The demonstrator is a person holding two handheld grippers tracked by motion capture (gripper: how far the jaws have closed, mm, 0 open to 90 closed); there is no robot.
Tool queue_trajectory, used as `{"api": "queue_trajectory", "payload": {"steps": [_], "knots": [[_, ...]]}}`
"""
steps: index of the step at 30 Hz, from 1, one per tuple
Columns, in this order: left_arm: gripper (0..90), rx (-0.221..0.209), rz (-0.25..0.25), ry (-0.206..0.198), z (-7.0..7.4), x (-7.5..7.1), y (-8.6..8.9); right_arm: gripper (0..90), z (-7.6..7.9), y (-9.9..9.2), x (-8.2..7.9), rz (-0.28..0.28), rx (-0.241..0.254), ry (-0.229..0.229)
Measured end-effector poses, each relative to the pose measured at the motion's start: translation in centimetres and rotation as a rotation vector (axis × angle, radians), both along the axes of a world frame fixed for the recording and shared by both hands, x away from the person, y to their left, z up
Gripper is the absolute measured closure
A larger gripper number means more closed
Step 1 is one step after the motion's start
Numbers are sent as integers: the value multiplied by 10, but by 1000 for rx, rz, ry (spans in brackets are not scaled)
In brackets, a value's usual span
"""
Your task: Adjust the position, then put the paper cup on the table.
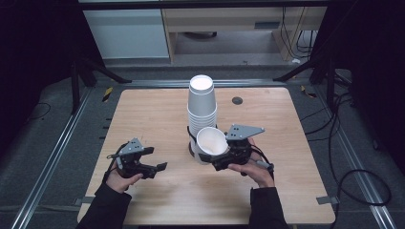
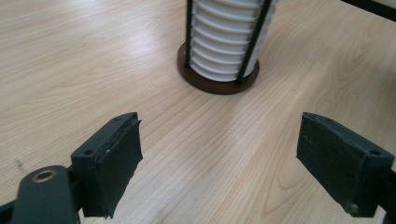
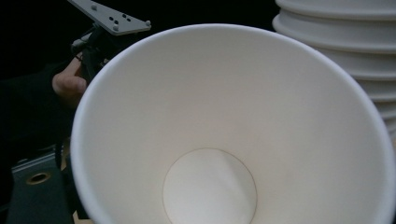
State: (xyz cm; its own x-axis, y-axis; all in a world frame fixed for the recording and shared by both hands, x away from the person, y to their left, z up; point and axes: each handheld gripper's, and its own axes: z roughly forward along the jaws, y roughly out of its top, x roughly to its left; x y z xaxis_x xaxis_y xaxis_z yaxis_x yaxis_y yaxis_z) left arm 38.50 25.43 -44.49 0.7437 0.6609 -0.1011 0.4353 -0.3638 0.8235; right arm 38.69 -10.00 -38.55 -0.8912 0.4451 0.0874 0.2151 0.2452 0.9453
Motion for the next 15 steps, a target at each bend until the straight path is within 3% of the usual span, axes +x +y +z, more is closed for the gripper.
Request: {"api": "queue_trajectory", "payload": {"steps": [6,15], "knots": [[137,16,55,20,-5,4,8,136,5,-14,0,-67,-30,-6],[136,33,83,25,-6,7,13,136,11,-35,2,-155,-46,-14]]}}
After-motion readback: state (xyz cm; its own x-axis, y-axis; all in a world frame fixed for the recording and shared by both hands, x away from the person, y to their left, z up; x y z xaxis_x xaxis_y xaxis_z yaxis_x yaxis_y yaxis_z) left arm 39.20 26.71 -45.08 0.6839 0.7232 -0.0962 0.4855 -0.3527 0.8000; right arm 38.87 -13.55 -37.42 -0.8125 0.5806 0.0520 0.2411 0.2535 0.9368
